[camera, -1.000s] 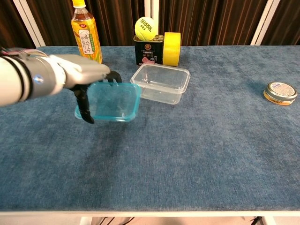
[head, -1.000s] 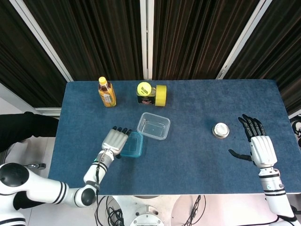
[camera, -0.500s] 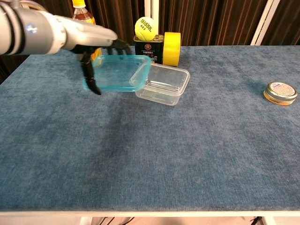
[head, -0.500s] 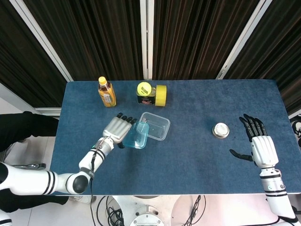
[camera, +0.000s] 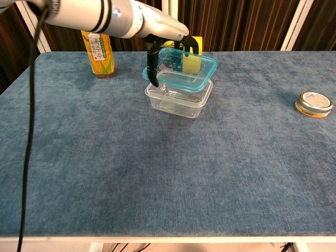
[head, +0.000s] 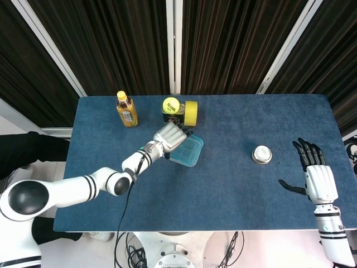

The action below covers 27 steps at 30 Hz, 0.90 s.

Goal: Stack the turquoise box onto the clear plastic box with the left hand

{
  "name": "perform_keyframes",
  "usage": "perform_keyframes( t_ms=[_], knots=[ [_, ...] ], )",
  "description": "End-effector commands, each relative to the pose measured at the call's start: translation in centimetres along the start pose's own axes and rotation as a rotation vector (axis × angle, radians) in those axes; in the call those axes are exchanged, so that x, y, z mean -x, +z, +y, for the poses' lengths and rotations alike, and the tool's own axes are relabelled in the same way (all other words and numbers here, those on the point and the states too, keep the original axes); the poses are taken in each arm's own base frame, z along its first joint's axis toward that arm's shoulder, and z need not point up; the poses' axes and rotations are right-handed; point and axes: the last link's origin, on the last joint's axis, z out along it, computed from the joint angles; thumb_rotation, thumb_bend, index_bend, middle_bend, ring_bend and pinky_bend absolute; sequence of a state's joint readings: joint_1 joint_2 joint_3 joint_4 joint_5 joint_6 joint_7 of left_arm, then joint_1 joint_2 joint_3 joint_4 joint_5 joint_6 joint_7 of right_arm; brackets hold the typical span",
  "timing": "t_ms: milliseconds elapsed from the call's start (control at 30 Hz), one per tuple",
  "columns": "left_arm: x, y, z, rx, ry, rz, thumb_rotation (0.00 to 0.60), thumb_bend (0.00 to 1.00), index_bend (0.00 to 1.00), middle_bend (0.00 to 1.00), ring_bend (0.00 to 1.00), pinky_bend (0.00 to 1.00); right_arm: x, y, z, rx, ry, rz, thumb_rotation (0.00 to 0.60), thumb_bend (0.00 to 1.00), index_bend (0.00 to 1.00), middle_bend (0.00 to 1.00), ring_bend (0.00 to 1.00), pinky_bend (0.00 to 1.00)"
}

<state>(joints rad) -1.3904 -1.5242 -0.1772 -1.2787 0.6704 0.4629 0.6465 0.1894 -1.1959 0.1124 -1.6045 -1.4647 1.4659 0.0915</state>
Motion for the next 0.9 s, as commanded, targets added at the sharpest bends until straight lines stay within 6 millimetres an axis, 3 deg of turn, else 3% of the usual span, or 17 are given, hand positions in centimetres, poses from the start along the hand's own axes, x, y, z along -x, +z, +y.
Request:
perform_keyframes(
  t_ms=[33,533,900],
  knots=[
    [-0.2,1.6,1.0,0.037,0.014,-0.013,0.600,0.04,0.33,0.29,0.18,0.09,-0.1,-0.2,0.0,0.009,-0.002,0.004,0.600,0.02,0.00,0.00,0.00,0.00],
    [0.3,3.3,0.6,0.032,-0.025,-0.112,0.600,0.04,0.30,0.28,0.17,0.08,0.0,-0.4,0.0,0.026,-0.001,0.002,0.600,0.02,0.00,0.00,0.00,0.00],
    [0.5,3.4,0.4,0.004,-0.023,-0.152,0.600,0.04,0.29,0.27,0.17,0.08,-0.1,-0.4,0.0,0.024,0.003,0.004,0.600,0.02,0.00,0.00,0.00,0.00]
  ],
)
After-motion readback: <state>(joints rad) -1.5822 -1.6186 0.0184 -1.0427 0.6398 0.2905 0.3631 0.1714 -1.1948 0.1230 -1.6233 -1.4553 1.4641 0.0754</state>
